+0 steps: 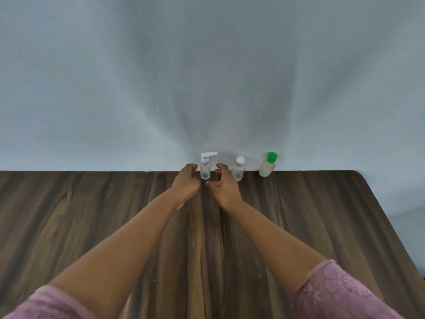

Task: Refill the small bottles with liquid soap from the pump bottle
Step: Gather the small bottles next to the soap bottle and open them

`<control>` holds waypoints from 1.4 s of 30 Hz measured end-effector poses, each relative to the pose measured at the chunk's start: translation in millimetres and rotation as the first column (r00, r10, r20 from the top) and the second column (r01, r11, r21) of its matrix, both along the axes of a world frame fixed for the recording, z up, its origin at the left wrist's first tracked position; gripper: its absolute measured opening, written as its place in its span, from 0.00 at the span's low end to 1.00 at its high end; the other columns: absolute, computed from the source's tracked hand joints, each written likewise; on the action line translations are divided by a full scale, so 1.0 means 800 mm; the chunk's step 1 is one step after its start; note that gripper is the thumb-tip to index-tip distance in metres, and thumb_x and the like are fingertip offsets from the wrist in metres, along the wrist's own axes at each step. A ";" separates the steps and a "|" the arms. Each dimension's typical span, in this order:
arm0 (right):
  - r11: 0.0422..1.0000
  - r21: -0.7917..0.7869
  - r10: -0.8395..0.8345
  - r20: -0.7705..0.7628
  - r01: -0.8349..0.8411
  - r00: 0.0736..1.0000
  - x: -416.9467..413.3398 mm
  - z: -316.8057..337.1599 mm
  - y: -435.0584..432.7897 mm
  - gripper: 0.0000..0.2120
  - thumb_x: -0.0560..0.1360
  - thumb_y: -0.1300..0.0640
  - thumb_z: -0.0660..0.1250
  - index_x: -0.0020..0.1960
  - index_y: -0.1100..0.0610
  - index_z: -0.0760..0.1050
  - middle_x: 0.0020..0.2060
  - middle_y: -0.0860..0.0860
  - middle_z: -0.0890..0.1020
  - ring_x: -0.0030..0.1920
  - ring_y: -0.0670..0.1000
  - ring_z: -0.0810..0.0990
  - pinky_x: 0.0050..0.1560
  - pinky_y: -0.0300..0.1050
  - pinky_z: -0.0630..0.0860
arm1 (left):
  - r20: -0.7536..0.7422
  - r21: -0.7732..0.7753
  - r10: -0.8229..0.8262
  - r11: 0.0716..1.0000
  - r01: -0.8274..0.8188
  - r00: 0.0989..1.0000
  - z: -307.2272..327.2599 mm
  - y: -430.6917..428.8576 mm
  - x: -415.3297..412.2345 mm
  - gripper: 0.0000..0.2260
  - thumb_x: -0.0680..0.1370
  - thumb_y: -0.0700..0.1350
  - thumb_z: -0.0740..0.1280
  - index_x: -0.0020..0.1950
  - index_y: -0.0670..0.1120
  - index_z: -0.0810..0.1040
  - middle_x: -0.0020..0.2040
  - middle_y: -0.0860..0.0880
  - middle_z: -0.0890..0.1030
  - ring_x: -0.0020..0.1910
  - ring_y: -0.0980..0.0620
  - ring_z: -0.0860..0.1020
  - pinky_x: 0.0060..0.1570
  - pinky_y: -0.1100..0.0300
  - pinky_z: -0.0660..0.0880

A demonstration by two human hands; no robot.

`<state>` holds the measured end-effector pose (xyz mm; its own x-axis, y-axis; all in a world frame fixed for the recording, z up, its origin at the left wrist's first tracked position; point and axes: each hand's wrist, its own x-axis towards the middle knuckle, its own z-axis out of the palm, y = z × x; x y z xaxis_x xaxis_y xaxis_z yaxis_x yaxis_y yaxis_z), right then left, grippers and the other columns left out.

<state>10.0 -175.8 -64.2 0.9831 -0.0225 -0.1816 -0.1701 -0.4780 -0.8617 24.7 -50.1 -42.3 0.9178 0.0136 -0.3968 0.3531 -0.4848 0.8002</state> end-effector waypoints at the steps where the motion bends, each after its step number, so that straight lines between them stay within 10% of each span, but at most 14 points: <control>1: 1.000 -0.006 0.002 0.014 -0.002 1.000 0.011 -0.006 0.004 0.26 0.77 0.62 0.65 0.72 0.58 0.60 0.63 0.54 0.72 0.53 0.51 0.79 0.53 0.43 0.73 | 0.000 -0.001 -0.010 1.000 0.010 1.000 -0.006 -0.003 0.007 0.22 0.78 0.39 0.59 0.72 0.47 0.61 0.69 0.48 0.69 0.60 0.50 0.71 0.56 0.57 0.71; 14: 0.954 -0.291 0.118 0.125 -0.078 0.985 0.010 -0.034 -0.009 0.11 0.77 0.58 0.63 0.58 0.61 0.72 0.51 0.56 0.78 0.50 0.55 0.77 0.47 0.47 0.74 | -0.027 -0.099 -0.116 0.989 0.113 0.993 -0.049 -0.018 -0.022 0.21 0.71 0.27 0.58 0.58 0.46 0.66 0.57 0.49 0.73 0.61 0.52 0.72 0.53 0.63 0.71; 27: 0.925 -0.347 0.176 0.029 -0.156 0.984 -0.272 -0.029 -0.070 0.15 0.75 0.53 0.68 0.60 0.56 0.77 0.55 0.50 0.79 0.56 0.50 0.76 0.51 0.42 0.73 | -0.289 -0.154 -0.504 0.864 0.480 0.814 -0.021 -0.004 -0.240 0.24 0.74 0.25 0.53 0.66 0.42 0.68 0.66 0.40 0.72 0.68 0.46 0.68 0.70 0.51 0.64; 33: 0.962 -0.262 0.097 0.053 -0.080 0.994 -0.412 -0.029 -0.074 0.12 0.74 0.55 0.71 0.57 0.53 0.78 0.50 0.44 0.80 0.50 0.42 0.78 0.48 0.23 0.66 | -0.280 -0.131 -0.483 0.876 0.465 0.830 0.018 0.000 -0.293 0.20 0.77 0.27 0.54 0.65 0.40 0.70 0.62 0.43 0.74 0.64 0.49 0.72 0.59 0.63 0.68; 42: 0.974 -0.207 0.090 -0.008 -0.090 0.996 -0.512 -0.036 -0.076 0.15 0.72 0.56 0.72 0.58 0.54 0.77 0.50 0.43 0.76 0.49 0.44 0.79 0.54 0.33 0.75 | -0.235 -0.070 -0.464 0.885 0.461 0.854 0.041 0.008 -0.332 0.19 0.77 0.30 0.54 0.64 0.44 0.71 0.60 0.46 0.76 0.59 0.53 0.73 0.53 0.66 0.70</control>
